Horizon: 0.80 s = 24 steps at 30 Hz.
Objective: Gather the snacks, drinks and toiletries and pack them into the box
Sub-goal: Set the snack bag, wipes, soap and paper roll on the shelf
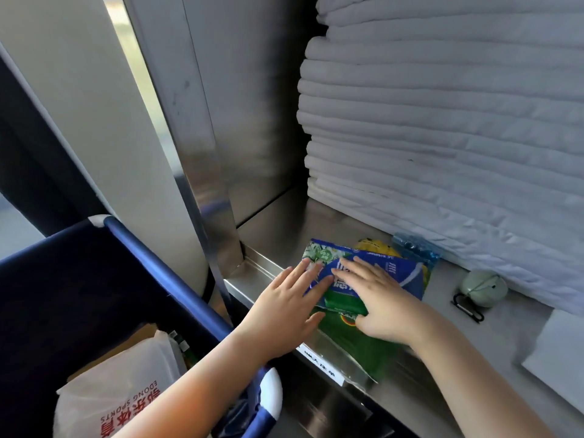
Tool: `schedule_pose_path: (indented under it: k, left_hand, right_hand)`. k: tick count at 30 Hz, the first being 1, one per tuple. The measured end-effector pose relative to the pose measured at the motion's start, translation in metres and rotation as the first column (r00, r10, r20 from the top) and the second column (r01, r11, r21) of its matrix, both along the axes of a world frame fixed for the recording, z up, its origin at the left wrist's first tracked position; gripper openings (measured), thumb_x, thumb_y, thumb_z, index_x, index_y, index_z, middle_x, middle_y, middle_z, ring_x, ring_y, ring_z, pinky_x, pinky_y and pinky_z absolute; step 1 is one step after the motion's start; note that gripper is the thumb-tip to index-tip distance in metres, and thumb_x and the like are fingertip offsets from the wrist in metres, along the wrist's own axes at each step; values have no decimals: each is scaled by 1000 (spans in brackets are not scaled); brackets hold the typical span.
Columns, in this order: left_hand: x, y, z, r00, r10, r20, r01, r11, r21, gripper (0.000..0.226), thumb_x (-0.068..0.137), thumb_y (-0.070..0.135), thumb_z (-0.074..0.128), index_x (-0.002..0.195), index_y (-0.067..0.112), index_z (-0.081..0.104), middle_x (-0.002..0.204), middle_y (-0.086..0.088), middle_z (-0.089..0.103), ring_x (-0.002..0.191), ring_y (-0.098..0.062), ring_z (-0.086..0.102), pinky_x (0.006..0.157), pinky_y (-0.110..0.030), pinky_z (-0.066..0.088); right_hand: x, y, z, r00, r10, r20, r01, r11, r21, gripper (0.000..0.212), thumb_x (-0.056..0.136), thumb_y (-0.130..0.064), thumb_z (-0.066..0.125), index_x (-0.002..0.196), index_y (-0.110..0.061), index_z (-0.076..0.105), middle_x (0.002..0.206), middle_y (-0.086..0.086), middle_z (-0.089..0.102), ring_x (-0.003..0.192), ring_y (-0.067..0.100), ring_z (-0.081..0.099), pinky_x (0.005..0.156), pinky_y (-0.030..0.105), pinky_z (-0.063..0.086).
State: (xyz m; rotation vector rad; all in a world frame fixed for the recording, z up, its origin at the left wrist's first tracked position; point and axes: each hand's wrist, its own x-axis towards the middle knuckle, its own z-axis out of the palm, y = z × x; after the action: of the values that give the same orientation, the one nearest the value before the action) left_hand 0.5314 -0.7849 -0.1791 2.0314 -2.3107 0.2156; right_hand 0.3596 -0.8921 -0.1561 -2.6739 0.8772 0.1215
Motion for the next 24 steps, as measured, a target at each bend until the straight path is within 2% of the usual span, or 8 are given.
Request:
schedule_pose_path:
  k: [3, 5, 8, 11, 14, 18, 21, 24]
  left_hand:
    - [8, -8, -6, 1000, -17, 14, 16, 1000, 22, 65, 98, 50, 25, 150, 23, -4, 158, 0, -3, 145, -18, -7, 112, -28, -13]
    - [10, -9, -8, 1000, -21, 2, 21, 998, 64, 66, 98, 51, 25, 150, 22, -4, 158, -1, -1, 145, -18, -5, 112, -29, -13]
    - [13, -8, -9, 1000, -11, -25, 12, 999, 37, 65, 95, 54, 28, 150, 19, 18, 155, -6, 23, 142, -23, 20, 116, -39, 11]
    - [16, -8, -7, 996, -1, -91, -3, 999, -43, 63, 91, 55, 33, 139, 16, 46, 137, -7, 51, 124, -25, 48, 103, -41, 40]
    - [21, -8, -9, 993, 49, -111, -58, 995, -80, 60, 90, 51, 34, 134, 15, 52, 130, -7, 55, 119, -25, 52, 101, -43, 42]
    - [21, -9, -9, 988, 99, -117, -106, 993, -58, 57, 87, 42, 45, 131, 7, 54, 134, -11, 53, 123, -27, 51, 103, -46, 40]
    - [22, -15, -10, 989, 109, -104, -114, 993, -44, 61, 86, 35, 55, 137, 3, 46, 144, -14, 40, 134, -28, 38, 111, -45, 25]
    - [27, -22, -13, 986, 142, -85, -142, 990, 3, 65, 96, 39, 31, 149, 7, 12, 157, -10, 5, 145, -24, 2, 114, -36, -10]
  right_hand:
    - [2, -4, 2, 1000, -7, 16, 7, 1000, 7, 87, 82, 2, 48, 147, -42, 9, 156, -16, -11, 141, 6, -15, 109, 23, -10]
    - [1, -5, 2, 997, -57, 58, 58, 998, -16, 89, 81, 8, 46, 145, -46, 15, 156, -16, -8, 142, 6, -11, 112, 25, -5]
    - [-1, -6, -1, 975, -146, 166, 174, 970, -168, 76, 83, 5, 50, 143, -37, 31, 154, -9, 15, 141, 12, 10, 113, 26, 14]
    - [-2, -11, -3, 932, -227, 283, 293, 930, -220, 52, 81, -2, 61, 126, -26, 54, 129, -5, 43, 122, 15, 38, 96, 24, 36]
    - [7, -14, -7, 930, -203, 307, 283, 927, -245, 40, 84, -5, 61, 119, -23, 59, 118, -6, 50, 112, 13, 47, 85, 25, 45]
    - [23, -20, -10, 941, -150, 303, 233, 938, -258, 41, 90, -7, 52, 128, -24, 55, 130, -10, 49, 115, 9, 48, 86, 21, 45]
    - [32, -29, -9, 951, -124, 283, 193, 954, -230, 41, 94, -13, 48, 133, -25, 51, 139, -10, 44, 119, 10, 48, 91, 21, 42]
    - [41, -38, -9, 964, -89, 251, 145, 966, -216, 40, 96, -19, 46, 135, -23, 48, 142, -9, 42, 122, 11, 48, 93, 24, 43]
